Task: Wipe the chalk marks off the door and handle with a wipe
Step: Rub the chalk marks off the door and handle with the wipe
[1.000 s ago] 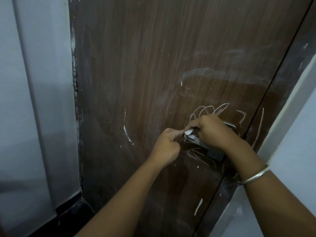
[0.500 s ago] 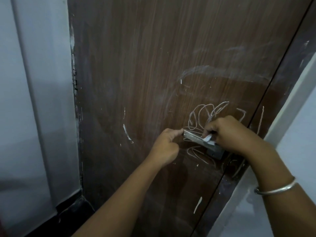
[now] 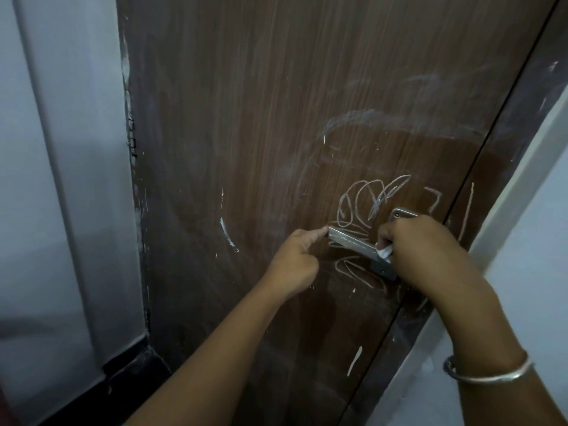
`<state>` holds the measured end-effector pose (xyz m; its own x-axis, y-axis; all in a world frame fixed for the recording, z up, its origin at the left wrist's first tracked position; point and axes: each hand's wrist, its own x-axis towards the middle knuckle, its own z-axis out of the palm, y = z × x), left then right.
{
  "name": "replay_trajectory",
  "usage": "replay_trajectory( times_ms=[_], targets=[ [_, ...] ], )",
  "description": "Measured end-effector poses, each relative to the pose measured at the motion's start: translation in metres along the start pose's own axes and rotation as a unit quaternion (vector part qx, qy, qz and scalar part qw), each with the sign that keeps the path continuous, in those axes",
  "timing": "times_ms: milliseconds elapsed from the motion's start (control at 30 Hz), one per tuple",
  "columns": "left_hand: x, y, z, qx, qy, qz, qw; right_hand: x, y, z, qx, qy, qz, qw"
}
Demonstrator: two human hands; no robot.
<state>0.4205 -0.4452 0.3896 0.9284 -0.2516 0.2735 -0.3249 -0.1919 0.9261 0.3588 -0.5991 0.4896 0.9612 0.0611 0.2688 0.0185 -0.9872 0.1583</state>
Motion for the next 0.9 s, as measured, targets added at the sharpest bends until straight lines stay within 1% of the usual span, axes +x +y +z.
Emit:
replay_trajectory(
  times_ms=[67, 100, 133, 167, 233, 300, 333, 367, 400, 433, 467, 500, 533, 633, 700, 733, 800, 900],
  targets=[
    [0.000, -0.002, -0.002, -0.002, -0.011, -0.002, 1.000, -0.008, -0.005, 0.003, -0.019, 0.056, 0.011, 0.998],
    [0.000, -0.002, -0.003, -0.005, -0.015, -0.002, 1.000, -0.013, -0.008, 0.008, -0.007, 0.097, 0.014, 0.995],
    [0.001, -0.002, -0.002, -0.008, -0.014, -0.001, 1.000, -0.016, -0.012, 0.014, 0.034, 0.140, 0.022, 0.989],
    [0.001, -0.002, -0.002, -0.011, -0.010, 0.000, 1.000, -0.019, -0.018, 0.020, 0.102, 0.187, 0.033, 0.977],
    [0.002, -0.001, 0.001, -0.021, 0.005, 0.003, 1.000, -0.024, -0.039, 0.037, 0.258, 0.269, 0.042, 0.927],
    [0.003, 0.002, 0.002, -0.029, 0.017, 0.006, 0.999, -0.025, -0.062, 0.059, 0.355, 0.319, 0.025, 0.879],
    [0.002, 0.003, 0.001, -0.024, 0.017, 0.010, 1.000, -0.023, -0.073, 0.072, 0.413, 0.330, 0.036, 0.848],
    [0.002, 0.004, -0.001, -0.015, 0.011, 0.015, 1.000, -0.019, -0.082, 0.086, 0.499, 0.320, 0.067, 0.802],
    [0.001, 0.005, -0.003, -0.008, 0.004, 0.019, 1.000, -0.015, -0.090, 0.097, 0.609, 0.296, 0.108, 0.728],
    [0.001, 0.006, -0.005, -0.006, 0.000, 0.022, 1.000, -0.012, -0.097, 0.105, 0.715, 0.269, 0.150, 0.628],
    [0.001, 0.008, -0.007, -0.006, -0.001, 0.026, 1.000, -0.009, -0.103, 0.110, 0.793, 0.247, 0.186, 0.524],
    [0.001, 0.010, -0.009, -0.006, -0.002, 0.031, 0.999, -0.006, -0.108, 0.113, 0.838, 0.236, 0.211, 0.445],
    [0.002, 0.013, -0.010, -0.003, -0.007, 0.035, 0.999, -0.003, -0.111, 0.115, 0.858, 0.237, 0.230, 0.394],
    [0.006, 0.019, -0.014, -0.007, -0.048, 0.041, 0.998, 0.008, -0.115, 0.112, 0.900, 0.234, 0.262, 0.259],
    [0.009, 0.020, -0.017, -0.013, -0.060, 0.036, 0.997, 0.014, -0.118, 0.104, 0.920, 0.214, 0.269, 0.189],
    [0.011, 0.020, -0.018, -0.006, -0.058, 0.034, 0.998, 0.016, -0.119, 0.099, 0.926, 0.206, 0.270, 0.165],
    [0.013, 0.023, -0.020, 0.039, -0.059, 0.044, 0.997, 0.021, -0.121, 0.094, 0.929, 0.197, 0.280, 0.143],
    [0.015, 0.028, -0.024, 0.146, -0.062, 0.092, 0.983, 0.026, -0.123, 0.091, 0.926, 0.204, 0.293, 0.120]
  ],
)
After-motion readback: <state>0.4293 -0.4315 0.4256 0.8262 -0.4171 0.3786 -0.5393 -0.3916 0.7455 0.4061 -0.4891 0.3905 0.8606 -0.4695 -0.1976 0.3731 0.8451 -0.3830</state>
